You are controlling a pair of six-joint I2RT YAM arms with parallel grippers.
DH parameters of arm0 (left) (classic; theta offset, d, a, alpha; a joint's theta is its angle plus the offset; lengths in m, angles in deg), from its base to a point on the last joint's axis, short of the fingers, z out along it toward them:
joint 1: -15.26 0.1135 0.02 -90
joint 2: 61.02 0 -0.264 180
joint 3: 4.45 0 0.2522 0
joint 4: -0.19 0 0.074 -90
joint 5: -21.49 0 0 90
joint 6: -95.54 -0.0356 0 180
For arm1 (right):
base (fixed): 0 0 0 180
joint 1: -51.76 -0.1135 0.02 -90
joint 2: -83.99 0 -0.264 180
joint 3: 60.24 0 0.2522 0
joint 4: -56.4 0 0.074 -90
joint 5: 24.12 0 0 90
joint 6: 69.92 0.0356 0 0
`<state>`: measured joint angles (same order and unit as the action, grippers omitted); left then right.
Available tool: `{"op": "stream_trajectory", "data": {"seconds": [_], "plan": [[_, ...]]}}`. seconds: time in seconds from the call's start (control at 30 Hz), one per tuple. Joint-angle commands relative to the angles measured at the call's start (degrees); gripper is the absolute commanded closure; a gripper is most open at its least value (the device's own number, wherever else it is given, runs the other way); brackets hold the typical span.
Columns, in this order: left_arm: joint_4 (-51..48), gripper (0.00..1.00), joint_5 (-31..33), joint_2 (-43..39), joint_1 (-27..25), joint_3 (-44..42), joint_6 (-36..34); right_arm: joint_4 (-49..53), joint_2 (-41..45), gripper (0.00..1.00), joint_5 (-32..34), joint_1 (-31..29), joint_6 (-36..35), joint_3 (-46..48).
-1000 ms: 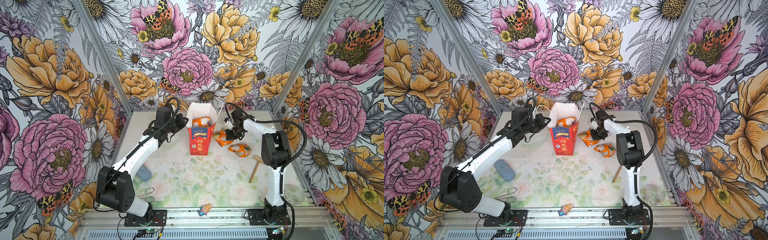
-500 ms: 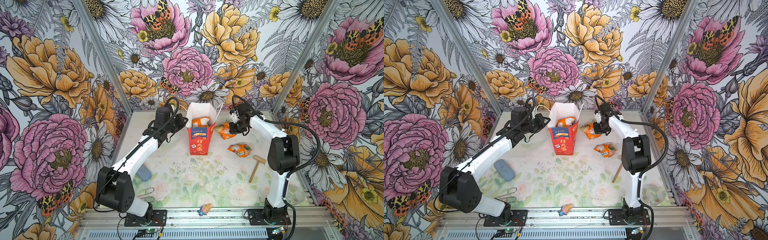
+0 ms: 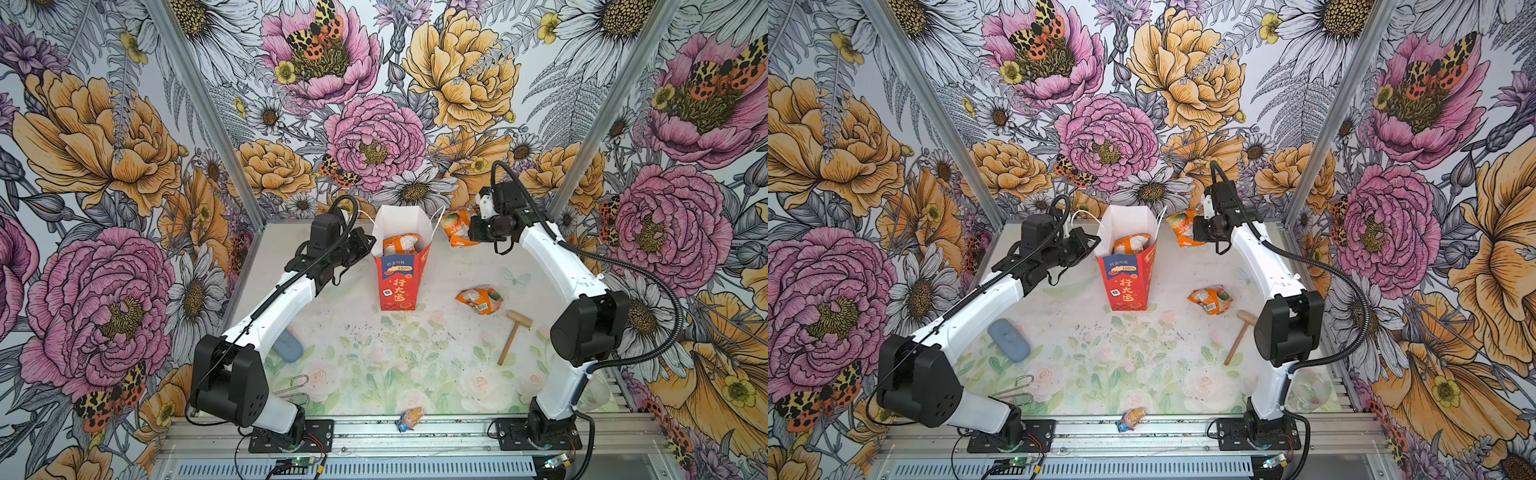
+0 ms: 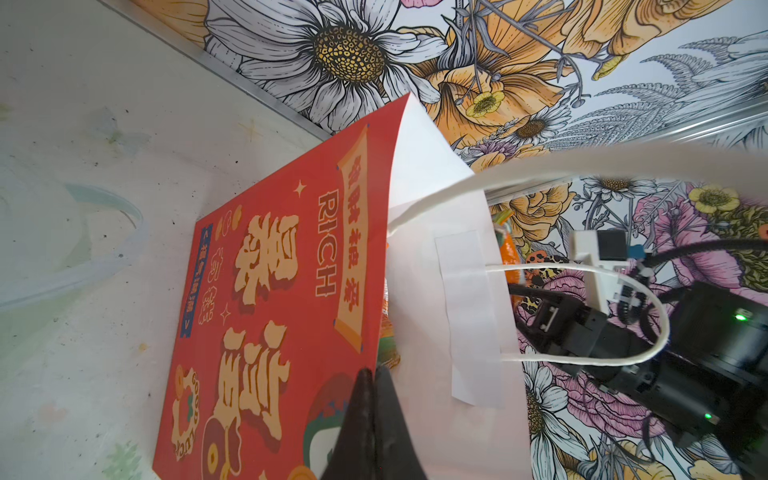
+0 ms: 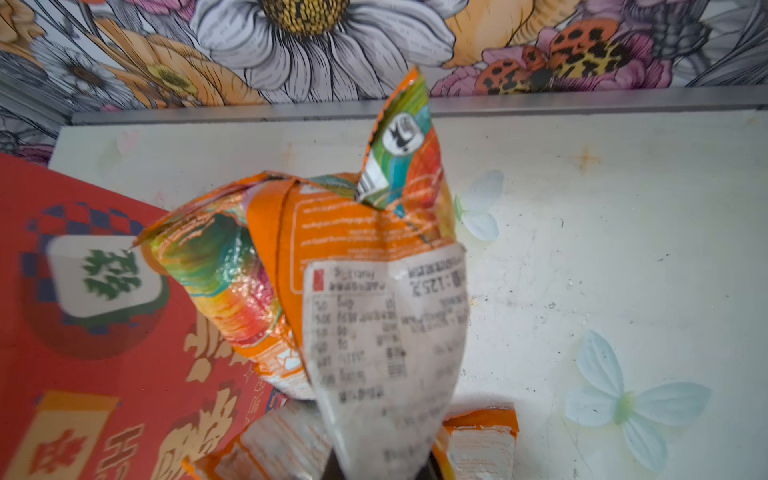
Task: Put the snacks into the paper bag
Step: 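Lift the grasped orange packet with the right gripper toward the bag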
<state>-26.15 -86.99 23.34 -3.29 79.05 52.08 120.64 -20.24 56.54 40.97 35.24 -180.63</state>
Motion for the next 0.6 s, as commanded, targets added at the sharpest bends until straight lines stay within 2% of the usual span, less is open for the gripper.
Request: {"op": "stream_trajectory", "data": {"seconds": [0.0,0.33,0.57], "plan": [[1.4,1.00,0.4,-1.9,0.7,-0.5,0.0,-4.9,5.8,1.00,0.8,0.4,4.7,-2.9],[1.9,1.00,-0.2,-1.7,0.7,-0.7,0.1,-18.8,11.9,1.00,-1.6,-0.1,13.2,-3.0],[2.1,1.00,-0.1,-2.1,0.7,-1.0,0.1,-28.0,12.4,1.00,-1.9,-3.9,16.0,-4.8]]}}
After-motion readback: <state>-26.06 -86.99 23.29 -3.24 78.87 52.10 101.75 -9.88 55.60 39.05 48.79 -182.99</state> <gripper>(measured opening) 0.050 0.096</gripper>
